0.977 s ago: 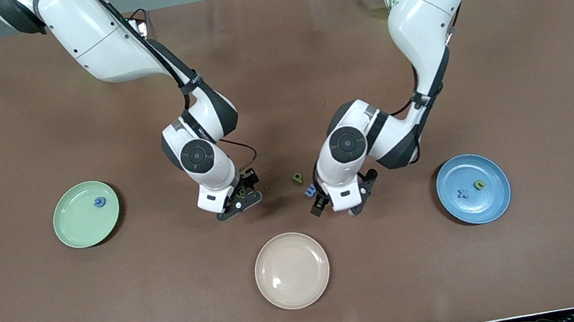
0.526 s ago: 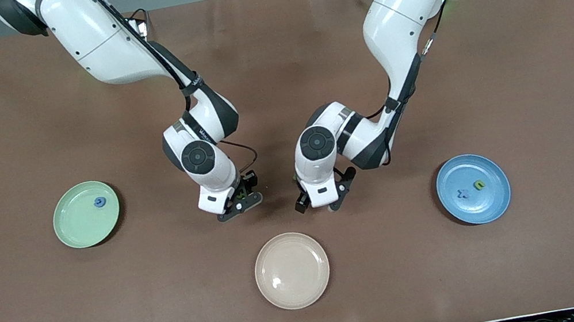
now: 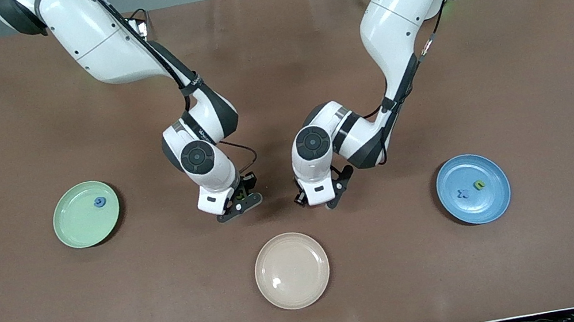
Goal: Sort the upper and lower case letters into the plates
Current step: 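Grasp the green B with the right gripper while the left gripper grasps the m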
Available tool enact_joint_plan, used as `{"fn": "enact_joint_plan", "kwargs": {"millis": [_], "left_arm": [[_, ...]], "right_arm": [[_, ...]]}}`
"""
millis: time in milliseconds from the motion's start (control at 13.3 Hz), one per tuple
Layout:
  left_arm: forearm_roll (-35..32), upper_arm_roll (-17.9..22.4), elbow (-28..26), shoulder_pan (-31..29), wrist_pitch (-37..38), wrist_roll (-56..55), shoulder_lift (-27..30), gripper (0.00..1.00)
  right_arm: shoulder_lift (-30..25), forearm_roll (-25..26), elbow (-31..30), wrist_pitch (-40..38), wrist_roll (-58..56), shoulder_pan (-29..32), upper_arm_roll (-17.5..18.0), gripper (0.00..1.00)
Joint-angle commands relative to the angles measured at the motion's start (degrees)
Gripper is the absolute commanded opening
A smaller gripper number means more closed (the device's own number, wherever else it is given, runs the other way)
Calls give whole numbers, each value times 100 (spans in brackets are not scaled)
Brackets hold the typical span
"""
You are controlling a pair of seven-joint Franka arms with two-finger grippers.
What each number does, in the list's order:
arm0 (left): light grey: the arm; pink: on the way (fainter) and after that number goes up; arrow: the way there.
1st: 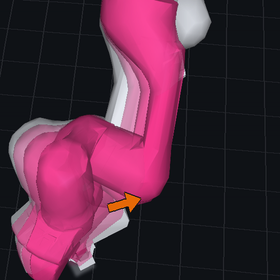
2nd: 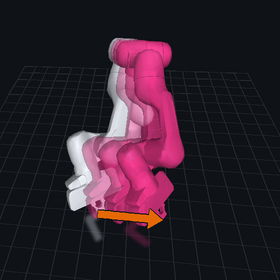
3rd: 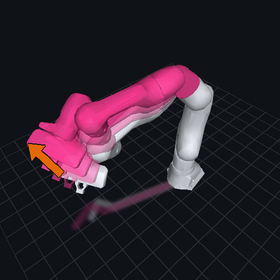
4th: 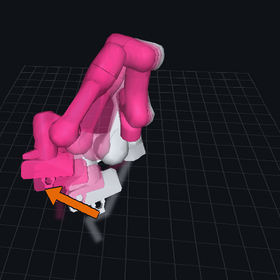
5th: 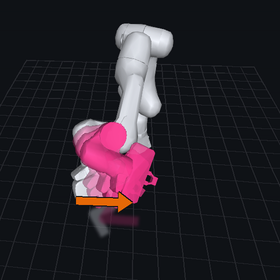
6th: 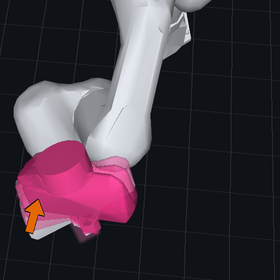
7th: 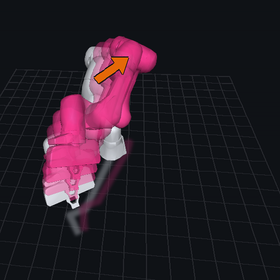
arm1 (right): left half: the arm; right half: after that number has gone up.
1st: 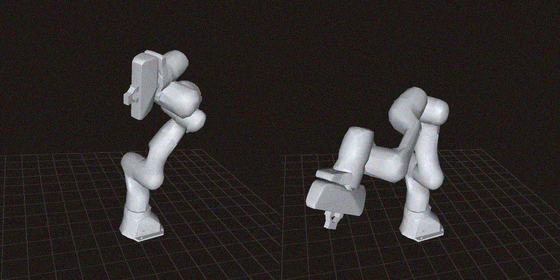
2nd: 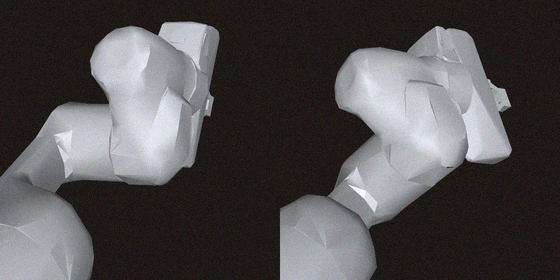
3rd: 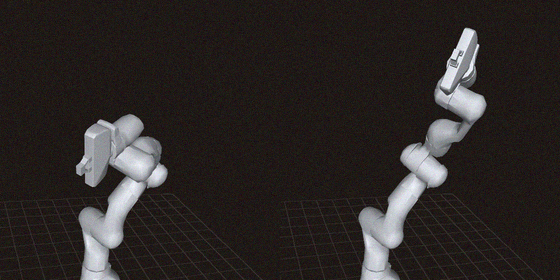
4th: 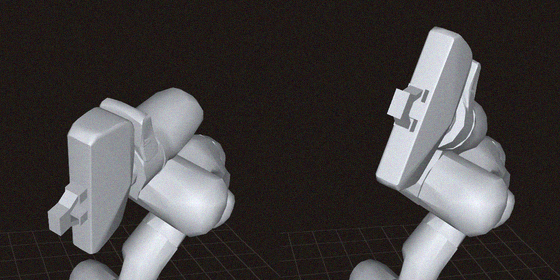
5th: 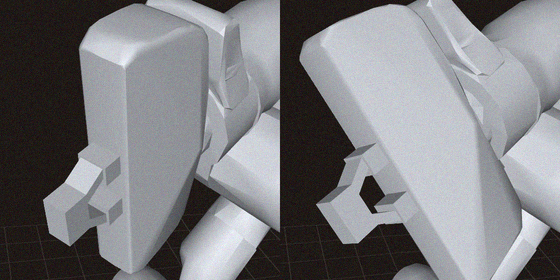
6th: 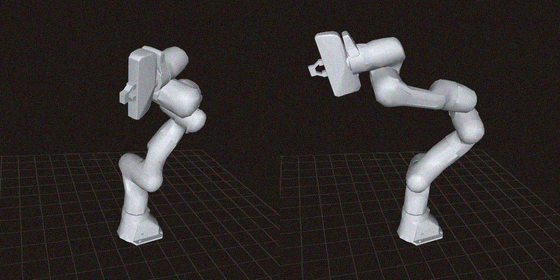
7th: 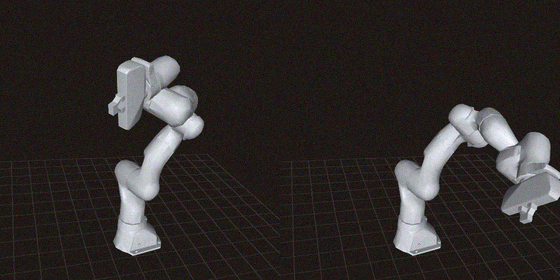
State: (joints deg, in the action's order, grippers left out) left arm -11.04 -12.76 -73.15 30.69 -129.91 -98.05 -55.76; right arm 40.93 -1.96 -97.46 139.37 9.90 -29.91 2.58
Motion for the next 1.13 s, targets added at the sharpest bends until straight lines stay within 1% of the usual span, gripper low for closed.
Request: {"fn": "enact_joint_plan", "kwargs": {"millis": [0,75,150,226,301,376,526,601,677,902,977,1052], "left_arm": [[5,63,170,25,194,-56,-93,43],[6,63,170,25,194,-65,-110,31],[-47,72,161,33,229,-13,-84,12],[-82,72,152,25,334,14,-32,1],[-91,72,161,-36,509,119,38,1],[-91,72,161,-115,659,198,161,1],[-109,81,144,-431,739,216,416,0],[-117,98,91,-571,757,242,504,0],[-126,90,13,-764,757,356,644,0],[-205,90,-295,-1256,757,462,987,0],[-310,81,-461,-1459,757,558,1127,0],[-398,72,-802,-1678,757,855,1346,0]], "right_arm": [[38,82,25,-6,109,-41,-39,23],[21,82,25,-32,109,-24,-39,23],[-14,73,-1,-59,109,20,-39,23],[-154,64,-54,-146,100,99,-39,23],[-321,64,-141,-347,91,204,-39,23],[-609,73,-220,-627,48,336,-39,23],[-1163,73,-378,-1234,12,634,-39,23],[-1453,73,-545,-1376,12,827,-39,23],[-1700,73,-773,-1386,-58,1073,-39,23],[-2395,73,-1546,-1360,-812,1960,-39,23],[-2553,73,-1740,-1360,-1058,2285,-39,23],[-2572,73,-1863,-1360,-1408,2601,-30,23]]}}
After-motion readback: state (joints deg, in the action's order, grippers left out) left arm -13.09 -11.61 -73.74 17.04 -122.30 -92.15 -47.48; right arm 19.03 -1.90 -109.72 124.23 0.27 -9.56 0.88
